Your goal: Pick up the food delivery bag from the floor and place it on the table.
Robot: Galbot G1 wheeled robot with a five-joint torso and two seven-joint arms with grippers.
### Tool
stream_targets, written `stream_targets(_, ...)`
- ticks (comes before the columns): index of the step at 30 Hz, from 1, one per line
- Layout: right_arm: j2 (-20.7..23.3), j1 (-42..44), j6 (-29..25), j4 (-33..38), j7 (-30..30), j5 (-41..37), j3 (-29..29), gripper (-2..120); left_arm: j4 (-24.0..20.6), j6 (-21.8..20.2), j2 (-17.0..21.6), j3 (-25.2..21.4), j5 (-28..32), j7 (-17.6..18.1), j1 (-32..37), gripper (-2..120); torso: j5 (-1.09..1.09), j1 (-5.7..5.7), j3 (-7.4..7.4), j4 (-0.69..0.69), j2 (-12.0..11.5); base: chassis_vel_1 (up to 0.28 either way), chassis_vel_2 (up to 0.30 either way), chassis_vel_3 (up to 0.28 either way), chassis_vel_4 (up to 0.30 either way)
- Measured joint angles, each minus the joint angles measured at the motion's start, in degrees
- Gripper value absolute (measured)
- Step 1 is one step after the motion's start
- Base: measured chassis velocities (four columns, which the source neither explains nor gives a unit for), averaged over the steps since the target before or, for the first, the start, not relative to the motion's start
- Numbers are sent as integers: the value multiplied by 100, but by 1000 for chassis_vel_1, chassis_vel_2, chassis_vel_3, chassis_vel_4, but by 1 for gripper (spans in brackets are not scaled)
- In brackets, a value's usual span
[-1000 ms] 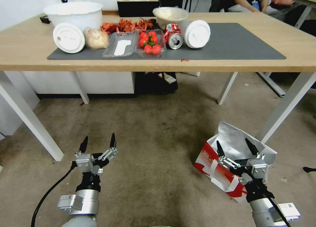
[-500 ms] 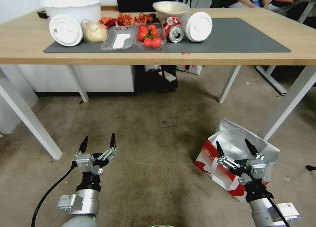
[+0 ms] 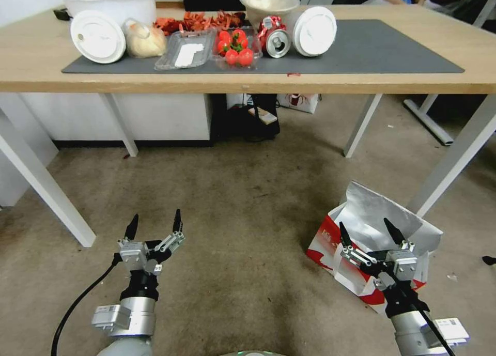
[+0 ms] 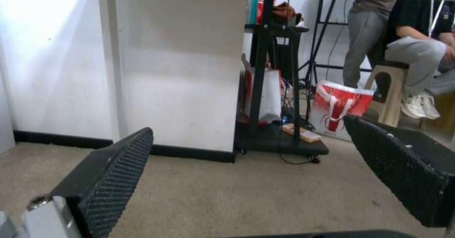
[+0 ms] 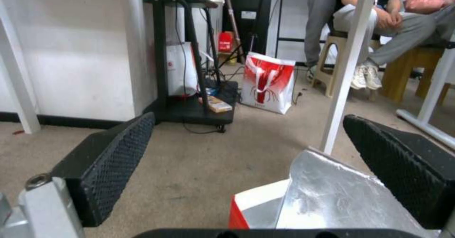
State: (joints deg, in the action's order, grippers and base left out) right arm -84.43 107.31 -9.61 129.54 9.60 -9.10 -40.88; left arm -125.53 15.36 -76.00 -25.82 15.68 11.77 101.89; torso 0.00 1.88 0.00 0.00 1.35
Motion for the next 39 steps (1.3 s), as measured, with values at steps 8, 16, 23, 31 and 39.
stream_targets(8,211,-62,24,-2,-5,-45,-20,100,44,24,-1,25,-36,-51,1,100,0,2,0,-1,19,0,0,0,0)
stream_targets(16,1802,-607,270,-503,25,-611,-421,100,22,31,26,30,-111,-64,23,100,2,5,0,1,32,0,0,0,0)
stream_targets(23,3560,-1396,336,-1520,426,-1611,-461,100,25,70,-22,39,-172,-51,21,100,1,7,0,1,41,0,0,0,0)
stream_targets(31,4813,-2240,131,-3428,1588,-2415,-136,100,77,191,-123,77,-308,-24,74,100,2,8,0,-1,47,0,0,0,0)
stream_targets(39,5230,-2852,26,-4958,3178,-2704,84,100,96,217,-204,111,-415,-7,76,100,1,8,0,-2,51,0,0,0,0)
